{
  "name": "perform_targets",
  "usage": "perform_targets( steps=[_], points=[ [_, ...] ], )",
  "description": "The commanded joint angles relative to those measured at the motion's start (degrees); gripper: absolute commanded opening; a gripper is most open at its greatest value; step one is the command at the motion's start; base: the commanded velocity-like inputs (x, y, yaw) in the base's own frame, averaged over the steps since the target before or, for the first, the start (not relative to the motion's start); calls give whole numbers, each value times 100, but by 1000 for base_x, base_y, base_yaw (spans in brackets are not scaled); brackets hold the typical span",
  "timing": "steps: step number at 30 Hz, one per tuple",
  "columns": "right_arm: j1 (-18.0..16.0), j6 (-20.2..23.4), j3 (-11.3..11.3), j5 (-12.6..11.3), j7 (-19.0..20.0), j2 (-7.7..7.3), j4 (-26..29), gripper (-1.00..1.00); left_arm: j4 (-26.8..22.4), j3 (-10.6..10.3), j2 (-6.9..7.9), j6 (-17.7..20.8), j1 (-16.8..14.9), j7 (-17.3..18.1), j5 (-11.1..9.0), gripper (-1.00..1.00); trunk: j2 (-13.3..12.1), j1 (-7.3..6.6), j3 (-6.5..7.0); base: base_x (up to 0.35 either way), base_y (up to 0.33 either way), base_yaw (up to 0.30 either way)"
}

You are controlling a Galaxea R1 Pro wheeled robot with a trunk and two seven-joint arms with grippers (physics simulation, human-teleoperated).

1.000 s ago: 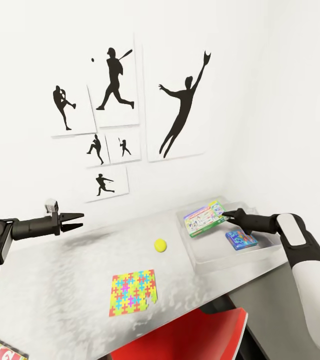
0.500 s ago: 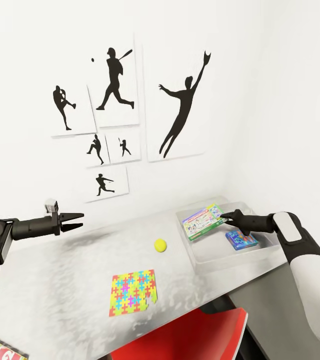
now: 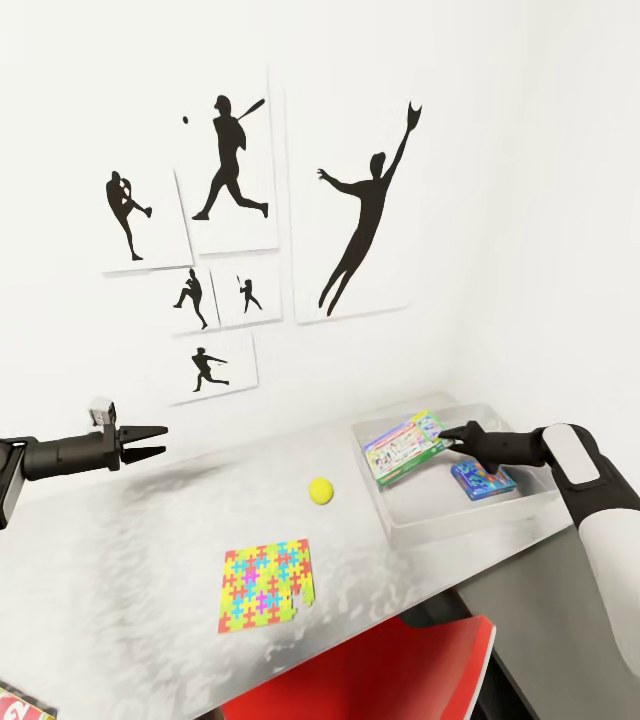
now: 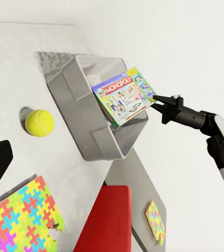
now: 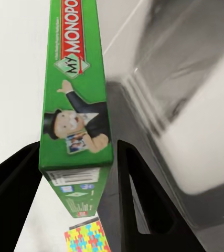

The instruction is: Put all the toys in the child's room - the three board games (two on the bed and one on the table), the two jigsaw puzzles on the table, and the tennis ball on the table - inside the toy box on the table in the child's room.

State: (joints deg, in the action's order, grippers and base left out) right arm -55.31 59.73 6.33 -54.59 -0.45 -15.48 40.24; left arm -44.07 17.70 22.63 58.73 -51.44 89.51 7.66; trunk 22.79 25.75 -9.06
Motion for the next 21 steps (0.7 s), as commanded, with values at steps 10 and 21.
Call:
perform_targets(
  steps=[10,21],
  points=[
    [-6,27,-5,-8,0,-106,1,-100,-2,14,-2,59,-6,49,60,100,13,4,-12,0,0,0],
    [-6,27,-27,-16,1,-131,1,-100,-5,6,-5,59,-6,49,60,100,13,4,-12,0,0,0]
  ],
)
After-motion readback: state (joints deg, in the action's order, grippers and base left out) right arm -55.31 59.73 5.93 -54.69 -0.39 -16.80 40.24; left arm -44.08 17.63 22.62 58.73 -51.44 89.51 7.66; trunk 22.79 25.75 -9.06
